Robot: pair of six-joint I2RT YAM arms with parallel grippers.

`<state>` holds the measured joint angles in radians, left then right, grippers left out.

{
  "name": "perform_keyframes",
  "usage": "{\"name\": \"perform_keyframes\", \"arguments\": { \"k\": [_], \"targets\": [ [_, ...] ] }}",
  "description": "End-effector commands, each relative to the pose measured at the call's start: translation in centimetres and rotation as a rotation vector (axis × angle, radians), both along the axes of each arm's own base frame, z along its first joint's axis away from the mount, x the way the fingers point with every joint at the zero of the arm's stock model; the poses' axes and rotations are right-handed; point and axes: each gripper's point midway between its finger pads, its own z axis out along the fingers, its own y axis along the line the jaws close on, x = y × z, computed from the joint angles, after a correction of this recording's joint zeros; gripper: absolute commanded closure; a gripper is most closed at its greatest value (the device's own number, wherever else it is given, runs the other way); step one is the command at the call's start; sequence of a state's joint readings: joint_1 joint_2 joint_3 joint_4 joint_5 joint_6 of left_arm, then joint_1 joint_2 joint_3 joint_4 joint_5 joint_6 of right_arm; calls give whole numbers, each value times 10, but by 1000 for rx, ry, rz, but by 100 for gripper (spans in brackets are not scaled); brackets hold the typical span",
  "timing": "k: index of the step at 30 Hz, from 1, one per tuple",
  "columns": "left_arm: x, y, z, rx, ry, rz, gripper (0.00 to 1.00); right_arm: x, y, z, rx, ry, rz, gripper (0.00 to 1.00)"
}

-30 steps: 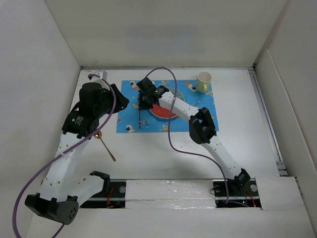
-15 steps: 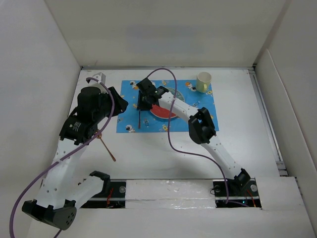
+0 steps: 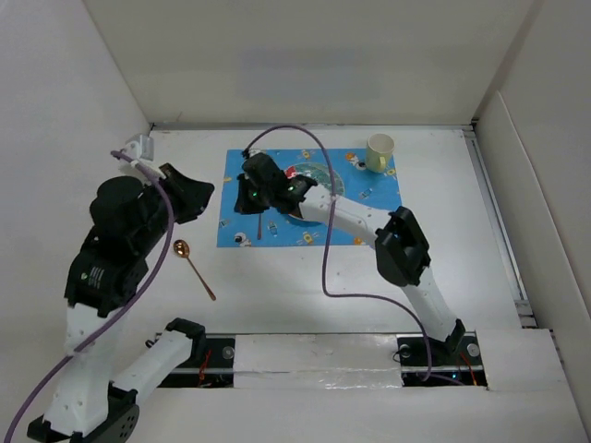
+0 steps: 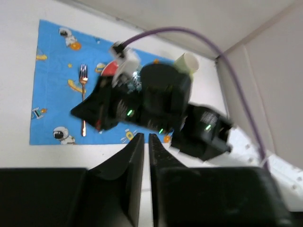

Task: Set the dinner table for one person

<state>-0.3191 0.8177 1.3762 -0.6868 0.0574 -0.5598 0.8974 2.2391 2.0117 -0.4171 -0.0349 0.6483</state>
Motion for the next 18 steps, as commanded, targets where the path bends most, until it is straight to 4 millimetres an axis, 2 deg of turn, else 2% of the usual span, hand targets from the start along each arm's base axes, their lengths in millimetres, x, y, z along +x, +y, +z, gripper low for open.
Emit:
{"name": "perform_keyframes", "arguments": {
  "k": [1,2,3,4,5,6,7,8,10,11,12,13,18],
  "targets": [
    [-29,17,42,-34,-79,46,91,-77,66,-1,41,-111,240,93],
    [-34,26,59,-37,-116,85,82,-85,77,2,46,-127,265,84],
    [-36,28,64,-34,-121,92,79,-105,86,-5,16,-140,317,75],
    [-42,31,66,-28,-117,97,75,-107,92,-25,-28,-147,317,59],
    [-46,35,79,-35,-145,106,71,-108,102,-16,-20,-181,327,54],
    [-48,36,81,-36,-148,108,70,-115,107,-22,-43,-202,363,48],
    [-49,35,82,-32,-149,104,70,-112,110,-25,-66,-228,348,41],
    [-50,35,84,-33,-153,101,69,-115,122,-29,-68,-242,359,40],
    [-50,34,82,-35,-146,94,69,-112,123,-42,-131,-275,363,39],
    [-49,32,79,-33,-136,86,69,-109,124,-60,-163,-273,367,39],
    [-49,31,77,-34,-132,82,69,-112,129,-56,-172,-300,379,38],
    [-48,30,76,-33,-129,76,69,-107,127,-62,-200,-317,364,37],
    [-47,31,74,-6,-133,75,69,-115,124,-105,-328,-372,388,37]
  ]
}}
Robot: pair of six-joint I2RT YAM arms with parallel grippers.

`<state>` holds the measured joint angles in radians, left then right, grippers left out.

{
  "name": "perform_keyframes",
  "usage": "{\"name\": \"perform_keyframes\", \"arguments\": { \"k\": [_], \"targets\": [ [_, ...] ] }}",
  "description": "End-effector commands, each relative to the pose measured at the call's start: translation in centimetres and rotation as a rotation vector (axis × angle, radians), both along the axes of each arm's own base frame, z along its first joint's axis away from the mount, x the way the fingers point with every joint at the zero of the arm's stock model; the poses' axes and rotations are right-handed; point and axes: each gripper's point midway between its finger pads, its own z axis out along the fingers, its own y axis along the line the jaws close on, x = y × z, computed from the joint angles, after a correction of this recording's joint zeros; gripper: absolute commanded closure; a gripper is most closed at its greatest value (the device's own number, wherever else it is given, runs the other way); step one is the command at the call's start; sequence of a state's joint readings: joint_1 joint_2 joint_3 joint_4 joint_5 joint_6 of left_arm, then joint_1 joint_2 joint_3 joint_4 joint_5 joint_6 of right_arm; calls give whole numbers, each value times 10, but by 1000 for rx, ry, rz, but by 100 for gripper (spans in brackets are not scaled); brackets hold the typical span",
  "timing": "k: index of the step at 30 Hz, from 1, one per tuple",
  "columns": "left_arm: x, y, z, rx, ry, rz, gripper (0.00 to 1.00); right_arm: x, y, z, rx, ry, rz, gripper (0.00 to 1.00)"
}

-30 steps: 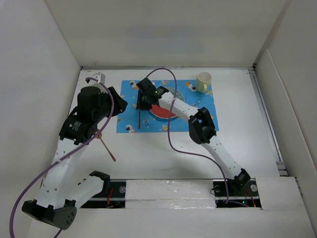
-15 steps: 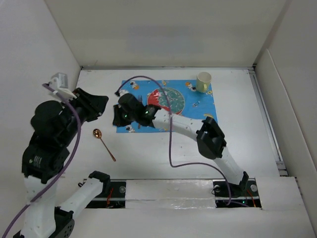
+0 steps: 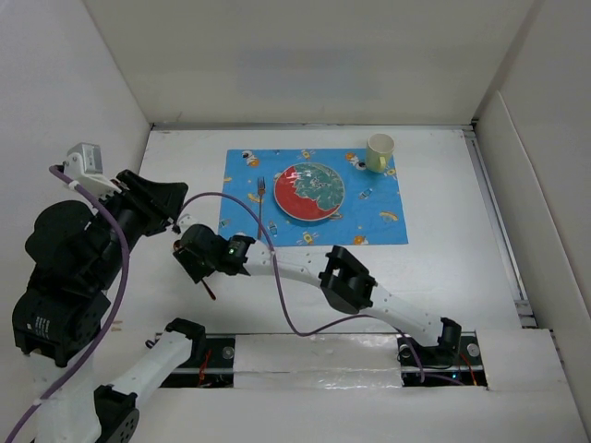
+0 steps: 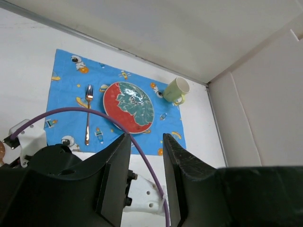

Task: Set the dinner table for one person

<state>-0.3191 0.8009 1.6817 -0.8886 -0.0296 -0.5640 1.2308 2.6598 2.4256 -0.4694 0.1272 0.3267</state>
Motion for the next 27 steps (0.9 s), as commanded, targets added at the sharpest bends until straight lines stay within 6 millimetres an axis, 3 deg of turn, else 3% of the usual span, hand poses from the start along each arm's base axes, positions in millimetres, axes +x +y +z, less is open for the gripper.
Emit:
{"name": "perform_keyframes", "arguments": {
  "k": [1,4,6,7,11,14,15,17,18,20,21,23,24,25,26,27],
  "targets": [
    [4,-2,4,23,-19,-11,69,14,-8,-7,-85,-127,-19,37],
    [5,-2,7,35,-34,-14,69,8,-9,-27,-122,-132,-2,40],
    [8,-1,5,47,-30,-10,69,0,-9,-36,-155,-154,23,47],
    [9,-1,5,52,-27,-9,69,6,-14,-42,-183,-184,1,50],
    [12,2,-2,71,-16,9,69,2,-30,-67,-256,-207,-4,56],
    [14,4,-7,77,-6,22,70,-1,-35,-76,-287,-222,-14,66],
    [16,4,-9,76,-1,27,70,0,-38,-78,-294,-222,-23,79],
    [17,5,-12,78,3,31,70,0,-39,-79,-298,-221,-27,90],
    [19,5,-14,80,9,36,70,0,-39,-74,-290,-220,-31,100],
    [22,8,-19,81,25,61,71,2,-39,-59,-271,-232,-47,100],
    [22,10,-21,69,33,76,72,4,-36,-32,-230,-242,-66,100],
    [28,13,-30,64,49,111,72,10,-39,3,-184,-246,-100,100],
    [28,14,-30,56,47,117,72,23,-42,26,-129,-235,-145,100],
    [31,13,-29,40,39,121,72,28,-51,67,-65,-225,-164,100],
    [34,11,-33,38,47,117,72,37,-55,96,6,-223,-191,100],
    [37,9,-32,31,42,115,71,57,-70,114,54,-196,-246,100]
  ]
}}
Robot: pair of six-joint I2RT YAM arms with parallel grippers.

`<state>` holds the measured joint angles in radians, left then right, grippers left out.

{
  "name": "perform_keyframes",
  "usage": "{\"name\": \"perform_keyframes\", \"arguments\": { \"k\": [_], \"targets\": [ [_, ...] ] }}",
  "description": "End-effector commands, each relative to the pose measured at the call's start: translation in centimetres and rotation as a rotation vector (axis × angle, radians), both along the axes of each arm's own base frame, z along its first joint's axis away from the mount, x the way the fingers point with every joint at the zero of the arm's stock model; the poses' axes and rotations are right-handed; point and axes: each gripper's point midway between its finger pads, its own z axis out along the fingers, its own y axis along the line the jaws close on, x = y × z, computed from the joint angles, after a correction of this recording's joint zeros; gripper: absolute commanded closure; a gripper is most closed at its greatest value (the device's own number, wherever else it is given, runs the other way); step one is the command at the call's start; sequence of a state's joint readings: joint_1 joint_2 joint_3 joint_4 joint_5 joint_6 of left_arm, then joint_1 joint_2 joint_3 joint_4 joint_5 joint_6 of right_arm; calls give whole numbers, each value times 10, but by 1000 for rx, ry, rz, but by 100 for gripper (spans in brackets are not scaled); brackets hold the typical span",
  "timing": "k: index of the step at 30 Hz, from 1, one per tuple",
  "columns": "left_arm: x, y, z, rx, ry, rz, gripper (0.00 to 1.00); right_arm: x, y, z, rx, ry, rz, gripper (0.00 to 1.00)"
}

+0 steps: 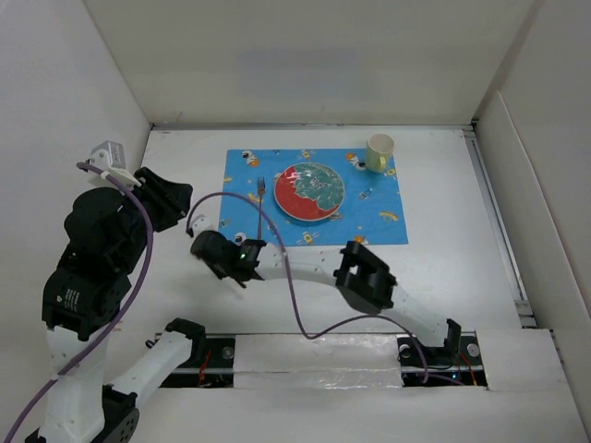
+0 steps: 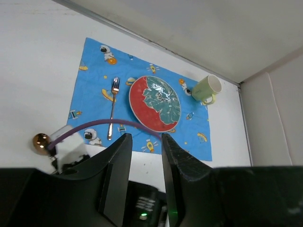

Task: Set the dinner table for one person

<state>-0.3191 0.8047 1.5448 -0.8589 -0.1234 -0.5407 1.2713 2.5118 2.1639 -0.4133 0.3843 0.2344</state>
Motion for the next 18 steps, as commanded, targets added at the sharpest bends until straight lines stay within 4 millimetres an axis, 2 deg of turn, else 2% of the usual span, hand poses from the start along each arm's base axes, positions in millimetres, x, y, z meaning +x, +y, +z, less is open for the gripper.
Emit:
{"name": "perform_keyframes", "arguments": {
  "k": [1,2,3,4,5,6,7,8,9,10,11,12,13,14,16,17,18],
  "targets": [
    [12,-2,16,-55,-76,26,71,54,-41,167,318,-14,-140,100],
    [15,-5,10,-62,-67,19,70,60,-61,157,300,7,-168,100],
    [18,-7,10,-71,-73,17,70,69,-77,171,335,10,-200,100],
    [22,-9,11,-83,-88,15,70,91,-104,178,349,8,-250,100],
    [28,-14,1,-93,-69,5,70,93,-135,184,350,15,-282,100],
    [30,-16,-2,-101,-72,-2,70,100,-155,182,352,28,-313,100],
    [36,-19,-1,-115,-89,-4,70,123,-190,181,350,23,-386,100],
    [39,-22,-13,-122,-70,-10,69,129,-217,193,370,5,-425,100],
    [43,-23,-16,-126,-77,-10,70,132,-245,166,315,32,-467,100],
    [48,-25,-12,-136,-109,-9,70,138,-265,160,307,47,-498,100],
    [55,-24,-25,-129,-92,6,70,156,-302,156,299,43,-577,100],
    [60,-24,-27,-120,-98,10,70,159,-324,148,286,37,-608,100],
    [66,-25,-27,-116,-113,12,70,164,-337,145,289,44,-621,100],
    [77,-29,-42,-96,-78,9,69,175,-363,142,286,43,-671,100],
    [90,-36,-46,-88,-80,-5,69,183,-383,129,260,47,-693,100],
    [101,-43,-62,-80,-40,-23,69,188,-390,124,256,54,-704,100],
    [106,-47,-67,-80,-33,-34,69,195,-404,118,253,67,-738,100]
  ]
}}
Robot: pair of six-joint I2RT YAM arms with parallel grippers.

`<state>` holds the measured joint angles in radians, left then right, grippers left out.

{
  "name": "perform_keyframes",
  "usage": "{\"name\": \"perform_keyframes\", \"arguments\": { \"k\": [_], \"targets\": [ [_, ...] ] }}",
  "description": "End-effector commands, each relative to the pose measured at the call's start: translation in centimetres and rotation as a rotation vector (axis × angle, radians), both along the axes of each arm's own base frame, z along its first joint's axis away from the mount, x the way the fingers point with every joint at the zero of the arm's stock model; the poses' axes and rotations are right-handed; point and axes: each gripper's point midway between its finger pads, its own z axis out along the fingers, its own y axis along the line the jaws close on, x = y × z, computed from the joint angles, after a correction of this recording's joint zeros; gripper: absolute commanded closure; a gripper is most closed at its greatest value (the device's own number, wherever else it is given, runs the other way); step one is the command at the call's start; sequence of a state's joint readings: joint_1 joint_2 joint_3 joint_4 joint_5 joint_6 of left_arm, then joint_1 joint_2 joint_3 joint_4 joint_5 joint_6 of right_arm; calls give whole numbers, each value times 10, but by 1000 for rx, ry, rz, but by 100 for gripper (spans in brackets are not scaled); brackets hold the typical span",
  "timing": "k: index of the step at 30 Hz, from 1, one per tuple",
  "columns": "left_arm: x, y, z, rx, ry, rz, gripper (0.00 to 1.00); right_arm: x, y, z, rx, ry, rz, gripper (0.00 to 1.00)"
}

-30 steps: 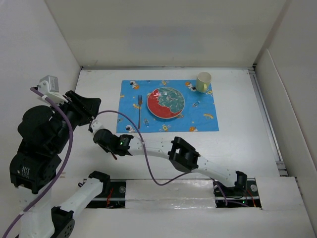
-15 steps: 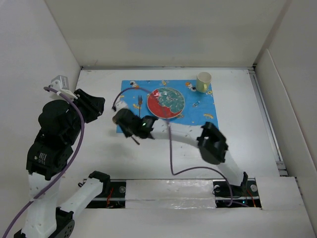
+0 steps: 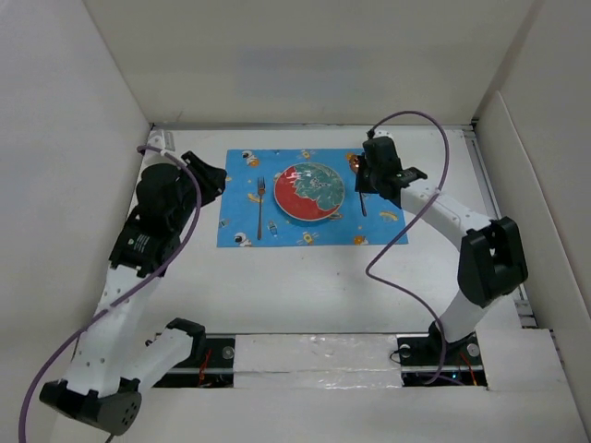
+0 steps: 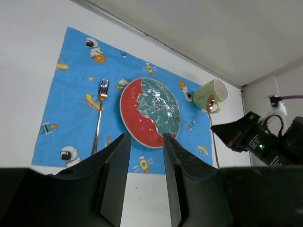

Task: Set the dinner table for one person

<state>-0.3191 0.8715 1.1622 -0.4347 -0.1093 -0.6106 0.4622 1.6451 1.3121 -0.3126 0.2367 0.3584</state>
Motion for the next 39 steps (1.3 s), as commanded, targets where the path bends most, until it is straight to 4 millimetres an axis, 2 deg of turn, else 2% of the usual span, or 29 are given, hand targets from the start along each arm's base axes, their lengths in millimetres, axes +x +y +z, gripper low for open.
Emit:
{"name": "perform_keyframes", "arguments": {
  "k": [1,2,4,5,6,7,9,11,13,17,22,27,32,36,39],
  "targets": [
    [29,-20,8,-30,-84,-56,69,9,-5,-20,21,36,28,100],
    [37,-25,-6,-26,-55,-63,69,14,-8,-23,30,41,25,100],
    [46,-31,-9,-21,-65,-84,69,22,-13,-40,30,85,16,100],
    [55,-34,-20,-9,-36,-88,68,29,-10,-37,33,74,18,100],
    [62,-38,-30,7,-8,-100,68,35,-13,-46,27,102,9,100],
    [61,-39,-30,5,-9,-106,68,35,-13,-46,27,102,7,100],
    [70,-42,-41,19,9,-115,68,46,-16,-59,16,126,-12,100],
    [73,-43,-53,29,25,-118,67,48,-17,-76,-3,164,-22,100],
    [75,-43,-59,33,27,-116,67,51,-19,-82,-9,174,-46,100],
    [78,-45,-83,55,73,-123,67,53,-22,-98,-14,192,-79,100],
    [80,-51,-95,56,93,-156,67,61,-24,-112,-34,211,-115,100],
    [79,-50,-105,68,117,-157,67,56,-28,-118,-40,238,-138,100],
    [74,-48,-116,80,141,-156,66,45,-28,-119,-56,261,-140,95],
    [71,-47,-118,81,144,-155,66,38,-26,-122,-69,277,-131,96],
    [70,-46,-118,78,144,-154,65,35,-24,-125,-87,285,-119,93]
  ]
}}
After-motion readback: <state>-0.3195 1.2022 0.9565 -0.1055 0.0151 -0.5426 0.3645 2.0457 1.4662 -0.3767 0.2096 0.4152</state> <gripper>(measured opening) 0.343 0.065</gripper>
